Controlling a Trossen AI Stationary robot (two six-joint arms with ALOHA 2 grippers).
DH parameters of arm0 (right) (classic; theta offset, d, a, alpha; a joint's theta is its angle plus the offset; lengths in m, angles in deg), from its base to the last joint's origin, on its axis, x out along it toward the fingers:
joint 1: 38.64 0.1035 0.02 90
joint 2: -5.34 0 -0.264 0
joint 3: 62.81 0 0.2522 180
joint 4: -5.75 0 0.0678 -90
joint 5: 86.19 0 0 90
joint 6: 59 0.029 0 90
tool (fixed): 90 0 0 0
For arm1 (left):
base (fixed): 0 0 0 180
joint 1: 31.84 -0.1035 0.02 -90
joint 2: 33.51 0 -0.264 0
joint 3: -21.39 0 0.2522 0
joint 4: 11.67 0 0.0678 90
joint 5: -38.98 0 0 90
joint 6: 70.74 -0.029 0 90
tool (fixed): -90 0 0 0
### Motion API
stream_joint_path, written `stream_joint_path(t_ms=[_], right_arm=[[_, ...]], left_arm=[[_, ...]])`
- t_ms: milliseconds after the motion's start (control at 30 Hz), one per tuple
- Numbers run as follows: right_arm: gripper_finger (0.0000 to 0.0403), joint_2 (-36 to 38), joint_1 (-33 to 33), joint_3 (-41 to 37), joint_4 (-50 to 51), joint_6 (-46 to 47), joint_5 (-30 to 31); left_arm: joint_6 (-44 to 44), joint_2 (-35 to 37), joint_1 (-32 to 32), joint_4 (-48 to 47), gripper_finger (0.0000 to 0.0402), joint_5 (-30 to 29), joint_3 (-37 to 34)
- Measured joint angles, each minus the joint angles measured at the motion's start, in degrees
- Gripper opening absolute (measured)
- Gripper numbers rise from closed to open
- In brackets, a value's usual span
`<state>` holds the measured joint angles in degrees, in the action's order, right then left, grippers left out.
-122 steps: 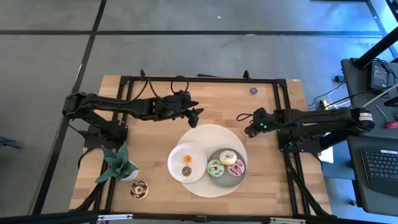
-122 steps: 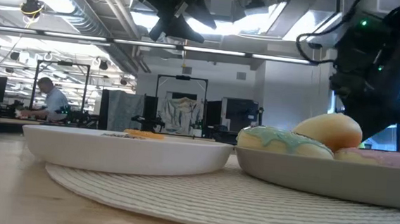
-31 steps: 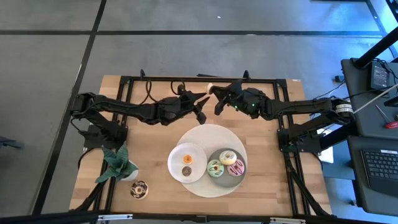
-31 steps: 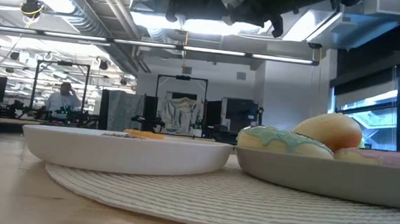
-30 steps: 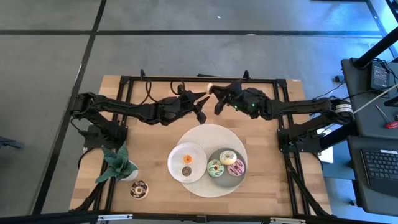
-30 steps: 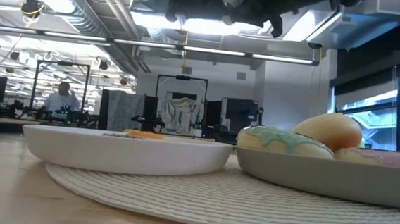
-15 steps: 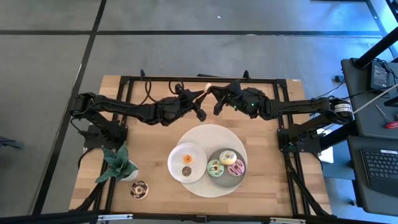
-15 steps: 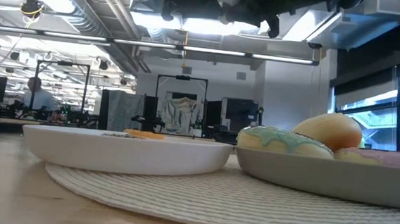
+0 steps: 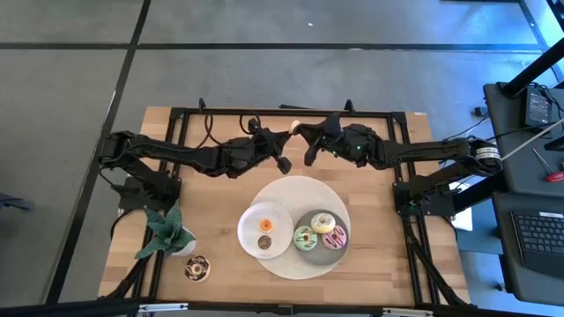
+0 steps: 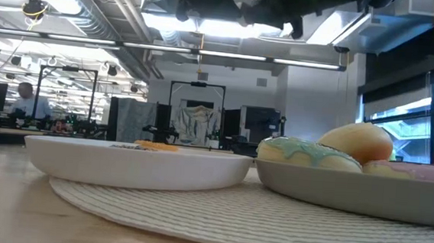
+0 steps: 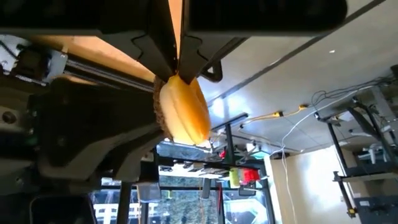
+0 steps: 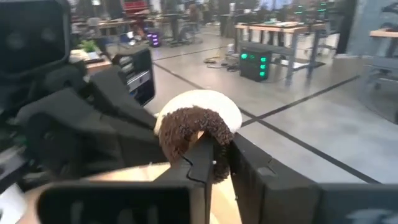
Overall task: Pick & Place donuts
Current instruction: Put the small black donut on the white plate
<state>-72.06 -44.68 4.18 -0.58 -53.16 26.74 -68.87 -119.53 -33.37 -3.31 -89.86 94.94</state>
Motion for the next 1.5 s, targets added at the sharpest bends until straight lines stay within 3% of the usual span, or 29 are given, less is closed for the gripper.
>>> stream_joint_path(t_ms=[400,533,733,867,1200,1500], right_arm=[[0.0180,8.16,0.28,0.00,8.36,1.70,-2.48],[0.0200,12.17,0.31,0.02,15.71,3.17,-2.41],[0.0206,15.80,0.31,0.02,24.97,6.75,-2.18],[0.0203,15.53,0.31,-0.02,26.28,8.67,-2.21],[0.0202,14.37,0.29,0.00,29.19,9.06,-7.54],[0.0202,14.35,0.29,0.00,33.19,8.96,-7.75]], left_arm=[[4.22,3.54,0.30,-6.53,0.0003,2.20,0.04],[14.40,5.88,0.25,-17.05,0.0003,14.28,0.04],[31.99,6.53,0.72,-34.18,0.0003,42.09,0.07],[36.88,4.10,3.81,-38.64,0.0002,51.38,0.05],[49.78,-6.06,10.72,-37.19,0.0002,55.90,0.07],[53.37,-11.31,11.36,-29.31,0.0003,63.18,0.09]])
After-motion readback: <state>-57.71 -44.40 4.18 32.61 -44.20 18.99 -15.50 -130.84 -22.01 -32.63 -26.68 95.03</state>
